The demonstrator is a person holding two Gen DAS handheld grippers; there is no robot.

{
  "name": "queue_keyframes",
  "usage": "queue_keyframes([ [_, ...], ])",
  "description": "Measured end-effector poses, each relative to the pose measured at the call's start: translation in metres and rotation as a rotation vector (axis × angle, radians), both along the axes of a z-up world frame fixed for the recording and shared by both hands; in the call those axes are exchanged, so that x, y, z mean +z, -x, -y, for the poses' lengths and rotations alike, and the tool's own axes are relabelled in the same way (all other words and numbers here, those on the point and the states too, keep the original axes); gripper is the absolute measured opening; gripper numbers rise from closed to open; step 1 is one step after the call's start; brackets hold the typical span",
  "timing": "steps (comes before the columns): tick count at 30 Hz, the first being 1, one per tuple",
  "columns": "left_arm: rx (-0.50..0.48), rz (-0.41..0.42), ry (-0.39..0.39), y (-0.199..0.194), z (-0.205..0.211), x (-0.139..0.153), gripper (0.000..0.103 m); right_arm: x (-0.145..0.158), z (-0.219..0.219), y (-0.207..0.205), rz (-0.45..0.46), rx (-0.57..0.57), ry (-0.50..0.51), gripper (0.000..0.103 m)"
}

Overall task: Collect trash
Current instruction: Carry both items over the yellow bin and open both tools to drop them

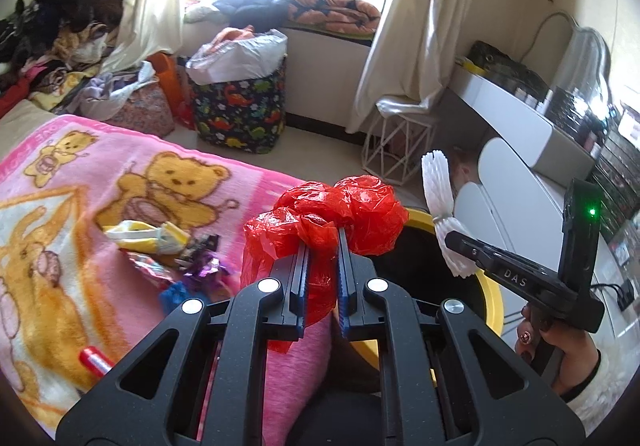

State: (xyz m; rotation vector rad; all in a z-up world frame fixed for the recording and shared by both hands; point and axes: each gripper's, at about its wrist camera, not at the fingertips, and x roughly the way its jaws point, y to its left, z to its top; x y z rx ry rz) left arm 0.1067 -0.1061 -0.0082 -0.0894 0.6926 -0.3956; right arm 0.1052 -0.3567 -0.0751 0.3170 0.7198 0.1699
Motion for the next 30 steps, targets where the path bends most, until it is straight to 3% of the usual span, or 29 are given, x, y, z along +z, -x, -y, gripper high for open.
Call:
queue_keyframes([
  [4,-0.05,-0.035,-0.01,-0.001,0.02,-0.015,0.007,-0.009,0.011,0.006,-0.027,-0.031,0.006,0.017],
  [12,-0.108,-0.155,-0.113,-0.013,0.056,-0.055,0.007,-0.026,0.036,0.017,-0.105,-0.061,-0.006,0.019],
  [25,-0.18,-0.289,-0.173,-0.022,0.095,-0.085,0.008,-0.032,0.062,0.03,-0.131,-0.071,-0.071,0.023],
  [27,-0.181,-0.294,-0.188,-0.023,0.1,-0.087,0.016,-0.03,0.066,0.032,-0.124,-0.082,-0.083,0.035],
  [30,-0.176,-0.294,-0.192,-0.023,0.104,-0.086,0.038,-0.029,0.074,0.037,-0.11,-0.1,-0.099,0.044],
])
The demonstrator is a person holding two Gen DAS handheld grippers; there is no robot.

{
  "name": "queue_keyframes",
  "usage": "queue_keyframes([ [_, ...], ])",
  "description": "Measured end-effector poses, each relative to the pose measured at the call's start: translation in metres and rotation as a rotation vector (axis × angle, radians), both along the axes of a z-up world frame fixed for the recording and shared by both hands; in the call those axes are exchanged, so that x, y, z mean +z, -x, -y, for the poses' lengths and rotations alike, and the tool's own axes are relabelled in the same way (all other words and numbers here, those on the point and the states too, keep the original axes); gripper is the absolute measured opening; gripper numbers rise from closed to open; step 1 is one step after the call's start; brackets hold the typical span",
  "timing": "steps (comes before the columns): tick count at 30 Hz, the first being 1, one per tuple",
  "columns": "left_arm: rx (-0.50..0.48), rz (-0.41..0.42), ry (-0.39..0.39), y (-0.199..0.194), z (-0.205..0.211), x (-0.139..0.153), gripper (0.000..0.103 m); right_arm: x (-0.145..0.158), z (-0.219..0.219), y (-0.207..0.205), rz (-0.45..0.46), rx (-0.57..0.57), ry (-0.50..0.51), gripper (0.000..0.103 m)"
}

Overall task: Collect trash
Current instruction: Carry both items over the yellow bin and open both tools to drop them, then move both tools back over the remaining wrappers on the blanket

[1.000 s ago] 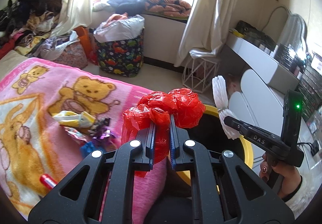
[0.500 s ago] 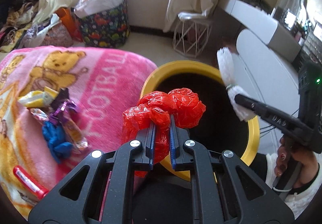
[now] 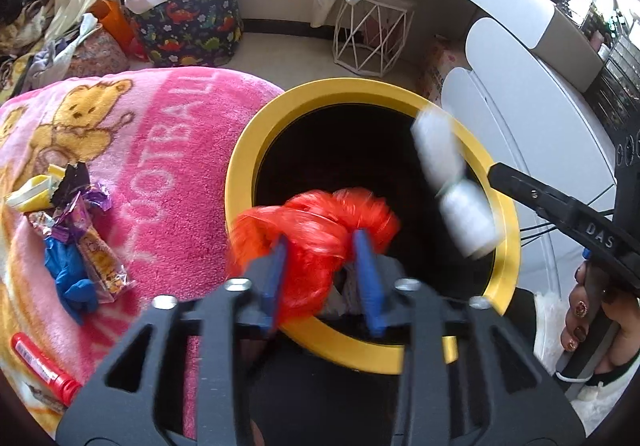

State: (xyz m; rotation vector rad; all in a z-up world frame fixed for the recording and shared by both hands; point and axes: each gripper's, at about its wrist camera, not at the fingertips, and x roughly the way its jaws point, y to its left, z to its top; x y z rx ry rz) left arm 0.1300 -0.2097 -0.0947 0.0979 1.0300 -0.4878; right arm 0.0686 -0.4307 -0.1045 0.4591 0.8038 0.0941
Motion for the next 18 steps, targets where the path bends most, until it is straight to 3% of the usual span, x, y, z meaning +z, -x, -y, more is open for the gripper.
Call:
queue_keyframes([
  [8,0.013,0.06,0.029,0.007,-0.001,0.013,0.086,0.003,0.008,0.009,0.02,-0.042,0.022,0.057],
  [10,0.019,0.077,0.045,0.009,-0.004,0.017,0.091,0.005,0.006,0.01,0.031,-0.049,0.042,0.063],
  [18,0.089,0.167,0.13,0.017,-0.028,0.037,0.092,0.018,-0.017,0.016,0.082,-0.046,0.139,0.076],
])
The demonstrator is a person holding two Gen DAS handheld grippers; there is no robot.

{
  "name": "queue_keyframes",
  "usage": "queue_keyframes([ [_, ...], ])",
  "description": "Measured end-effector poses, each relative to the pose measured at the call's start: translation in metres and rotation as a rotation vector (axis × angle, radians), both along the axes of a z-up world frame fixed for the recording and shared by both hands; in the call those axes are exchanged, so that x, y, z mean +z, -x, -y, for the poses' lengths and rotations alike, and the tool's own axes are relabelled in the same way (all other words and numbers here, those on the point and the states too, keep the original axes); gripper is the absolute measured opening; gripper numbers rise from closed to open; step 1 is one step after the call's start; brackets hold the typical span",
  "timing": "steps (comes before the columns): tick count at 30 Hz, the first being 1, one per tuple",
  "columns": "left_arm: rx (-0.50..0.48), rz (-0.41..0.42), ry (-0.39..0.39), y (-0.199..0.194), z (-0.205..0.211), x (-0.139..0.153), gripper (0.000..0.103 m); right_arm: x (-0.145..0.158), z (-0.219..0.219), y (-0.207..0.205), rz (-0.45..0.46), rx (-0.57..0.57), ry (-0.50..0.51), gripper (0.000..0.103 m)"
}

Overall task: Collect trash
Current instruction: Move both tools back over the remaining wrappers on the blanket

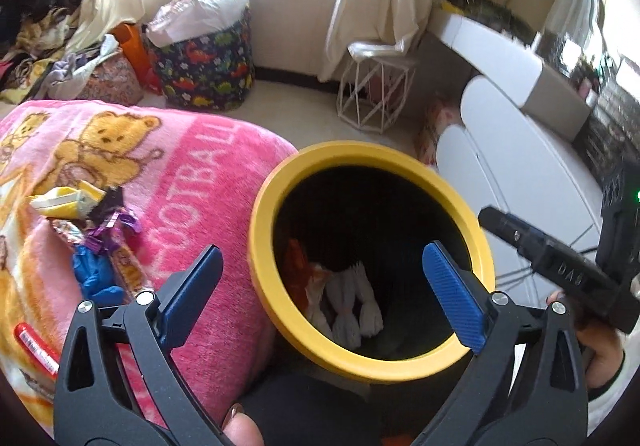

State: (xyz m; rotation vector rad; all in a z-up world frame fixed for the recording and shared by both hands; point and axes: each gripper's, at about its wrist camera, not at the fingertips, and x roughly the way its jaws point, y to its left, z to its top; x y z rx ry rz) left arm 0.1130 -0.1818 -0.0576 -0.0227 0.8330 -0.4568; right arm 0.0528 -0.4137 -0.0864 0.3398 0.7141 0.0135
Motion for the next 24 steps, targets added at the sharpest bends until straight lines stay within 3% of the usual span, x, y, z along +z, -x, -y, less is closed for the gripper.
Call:
queue_keyframes([
  [10,0.094,0.093,0.069,0.009,-0.042,0.025,0.092,0.017,-0.034,0.002,0.066,0.041,0.057,0.082],
  [24,0.251,0.155,0.117,0.016,-0.107,0.041,0.092,0.037,-0.096,-0.001,0.15,0.15,0.121,0.084],
])
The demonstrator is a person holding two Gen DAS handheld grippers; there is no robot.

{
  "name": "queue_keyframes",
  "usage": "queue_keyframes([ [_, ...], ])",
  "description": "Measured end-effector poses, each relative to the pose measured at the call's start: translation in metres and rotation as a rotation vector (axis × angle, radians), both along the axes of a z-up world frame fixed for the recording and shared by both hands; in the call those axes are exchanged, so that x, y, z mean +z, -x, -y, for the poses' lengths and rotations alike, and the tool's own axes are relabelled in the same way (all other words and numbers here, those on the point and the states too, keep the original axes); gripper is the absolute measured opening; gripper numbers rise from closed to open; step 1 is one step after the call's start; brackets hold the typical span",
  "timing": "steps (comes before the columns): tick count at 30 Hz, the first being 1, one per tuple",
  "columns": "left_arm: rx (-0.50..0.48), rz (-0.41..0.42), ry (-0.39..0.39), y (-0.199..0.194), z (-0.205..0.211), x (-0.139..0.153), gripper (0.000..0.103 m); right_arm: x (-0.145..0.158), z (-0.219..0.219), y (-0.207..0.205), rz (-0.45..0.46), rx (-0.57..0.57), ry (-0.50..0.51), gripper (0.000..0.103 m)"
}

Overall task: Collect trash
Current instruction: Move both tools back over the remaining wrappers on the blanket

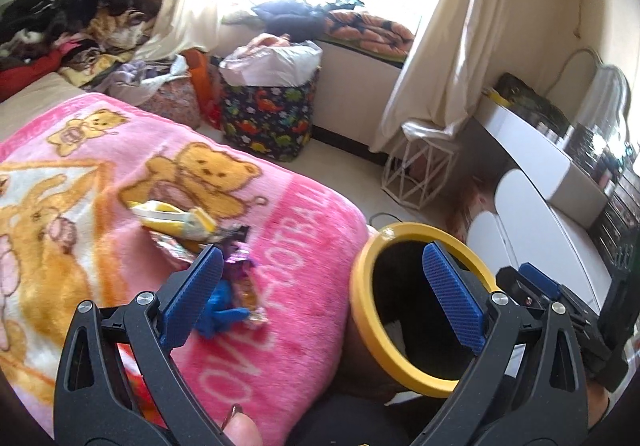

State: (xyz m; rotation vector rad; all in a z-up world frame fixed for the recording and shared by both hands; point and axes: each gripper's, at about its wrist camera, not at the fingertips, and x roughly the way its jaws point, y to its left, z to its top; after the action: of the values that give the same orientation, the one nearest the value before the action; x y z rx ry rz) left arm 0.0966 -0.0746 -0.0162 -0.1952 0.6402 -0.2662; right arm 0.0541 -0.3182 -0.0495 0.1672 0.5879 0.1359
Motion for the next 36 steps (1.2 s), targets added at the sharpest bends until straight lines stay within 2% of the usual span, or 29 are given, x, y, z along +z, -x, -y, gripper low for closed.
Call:
queue_keyframes([
  [7,0.076,0.019,-0.012,0.007,-0.039,0.004,0.092,0.002,-0.042,-0.006,0.007,0.079,0.011,0.084],
  [24,0.245,0.022,0.017,0.026,-0.124,0.005,0.092,0.002,-0.13,-0.023,-0.013,0.266,0.053,0.084],
  [29,0.269,0.011,0.025,0.029,-0.138,0.002,0.092,-0.001,-0.145,-0.028,-0.023,0.298,0.056,0.084],
  [34,0.251,-0.016,0.032,0.028,-0.141,-0.006,0.092,-0.012,-0.152,-0.045,-0.075,0.317,0.064,0.083],
  [36,0.232,-0.035,0.024,0.025,-0.139,-0.011,0.092,-0.02,-0.153,-0.055,-0.105,0.321,0.062,0.075],
])
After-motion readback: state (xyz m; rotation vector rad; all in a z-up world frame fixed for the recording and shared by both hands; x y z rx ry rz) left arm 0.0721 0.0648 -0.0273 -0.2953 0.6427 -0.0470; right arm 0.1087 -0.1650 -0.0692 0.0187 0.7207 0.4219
